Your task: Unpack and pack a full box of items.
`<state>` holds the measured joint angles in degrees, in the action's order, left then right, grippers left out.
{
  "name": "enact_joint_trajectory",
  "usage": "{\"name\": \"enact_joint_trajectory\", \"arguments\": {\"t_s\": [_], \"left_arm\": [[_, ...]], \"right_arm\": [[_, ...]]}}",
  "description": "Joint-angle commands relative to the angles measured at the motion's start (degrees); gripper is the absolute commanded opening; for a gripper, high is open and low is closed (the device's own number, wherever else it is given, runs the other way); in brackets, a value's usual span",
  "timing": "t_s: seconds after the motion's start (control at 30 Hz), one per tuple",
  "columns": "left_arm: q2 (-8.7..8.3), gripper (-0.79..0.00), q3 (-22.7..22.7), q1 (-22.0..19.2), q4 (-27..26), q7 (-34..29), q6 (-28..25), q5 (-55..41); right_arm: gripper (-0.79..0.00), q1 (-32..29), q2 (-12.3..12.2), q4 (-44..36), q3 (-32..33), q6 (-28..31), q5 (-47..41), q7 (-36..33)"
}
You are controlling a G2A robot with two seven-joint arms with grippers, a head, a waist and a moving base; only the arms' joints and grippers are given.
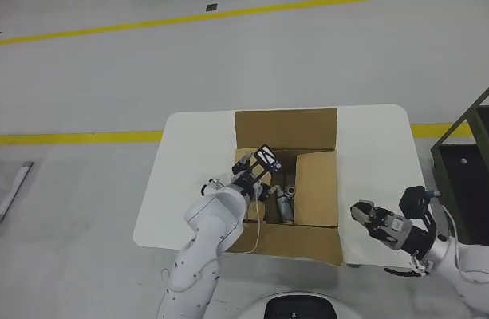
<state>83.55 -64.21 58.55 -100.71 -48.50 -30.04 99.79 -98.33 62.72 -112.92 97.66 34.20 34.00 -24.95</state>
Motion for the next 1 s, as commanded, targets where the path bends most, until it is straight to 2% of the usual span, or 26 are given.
{"name": "enact_joint_trajectory", "arguments": {"t_s": [0.0, 0.23, 0.43, 0.67, 0.97], "left_arm": [[-0.02, 0.000, 0.7, -0.1, 0.6, 0.0, -0.7, 0.5], [-0.27, 0.000, 2.9, -0.2, 1.6, -1.2, -2.8, 4.0], [-0.89, 0.000, 4.3, 0.6, 2.4, -0.5, -4.3, 11.7], [-1.22, 0.000, 4.0, 1.7, 3.0, 0.3, -2.2, 15.6], [-1.64, 0.000, 1.9, 1.1, 0.2, 1.3, -0.3, 20.2]], "right_arm": [[-0.785, -0.3, 0.0, -0.1, 1.1, -1.4, 1.6, 2.1], [-0.785, -1.0, 0.3, -0.7, 0.1, -5.3, 5.9, 6.8], [-0.785, 0.1, 0.6, -0.6, -3.0, -6.6, 7.9, 8.3], [-0.785, 2.6, 0.7, 0.7, -6.6, -7.3, 11.8, 8.2], [-0.785, 4.1, 0.7, 1.6, -10.1, -6.7, 14.5, 7.2]]}}
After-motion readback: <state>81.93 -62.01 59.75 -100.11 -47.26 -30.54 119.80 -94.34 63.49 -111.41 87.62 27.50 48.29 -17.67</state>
